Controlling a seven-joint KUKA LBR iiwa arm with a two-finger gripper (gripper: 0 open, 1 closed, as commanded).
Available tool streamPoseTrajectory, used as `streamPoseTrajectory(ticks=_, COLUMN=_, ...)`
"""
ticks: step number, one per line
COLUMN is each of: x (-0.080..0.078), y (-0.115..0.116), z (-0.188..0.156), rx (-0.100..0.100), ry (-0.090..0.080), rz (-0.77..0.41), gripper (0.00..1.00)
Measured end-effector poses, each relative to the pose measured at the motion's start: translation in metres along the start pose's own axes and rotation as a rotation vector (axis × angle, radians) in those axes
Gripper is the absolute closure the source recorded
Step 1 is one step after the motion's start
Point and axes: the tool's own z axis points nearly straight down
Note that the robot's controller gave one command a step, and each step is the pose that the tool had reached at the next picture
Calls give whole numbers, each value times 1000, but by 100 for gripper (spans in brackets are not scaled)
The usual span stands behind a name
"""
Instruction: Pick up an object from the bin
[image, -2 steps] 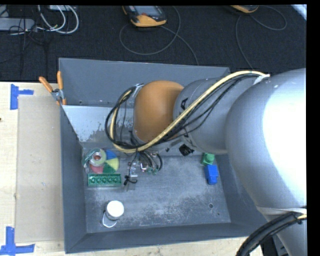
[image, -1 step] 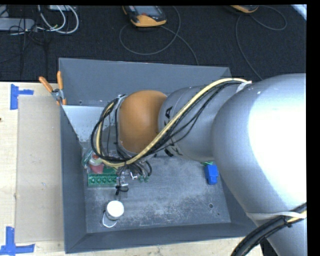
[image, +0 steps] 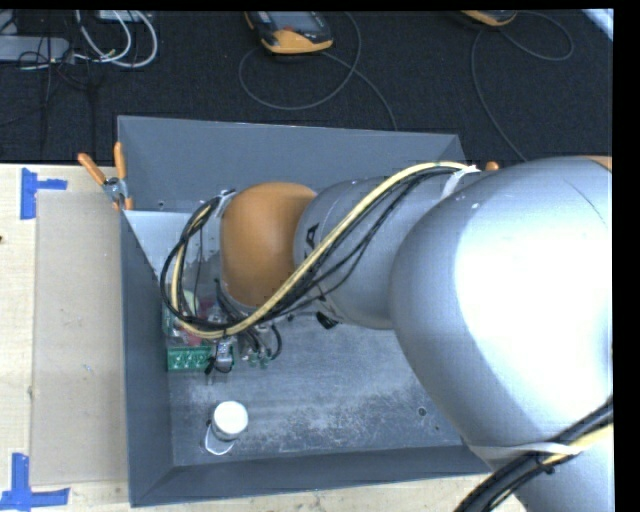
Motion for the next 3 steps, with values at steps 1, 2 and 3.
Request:
streamPoseTrajectory(ticks=1, x=0, y=0, z=0, rx=0, ry=0, rz=0, gripper=100)
streamPoseTrajectory(ticks=2, x=0, y=0, z=0, rx=0, ry=0, rz=0, gripper=100)
streamPoseTrajectory(ticks=3, x=1, y=0, z=-3, rx=0, ry=1, rz=1, gripper=100)
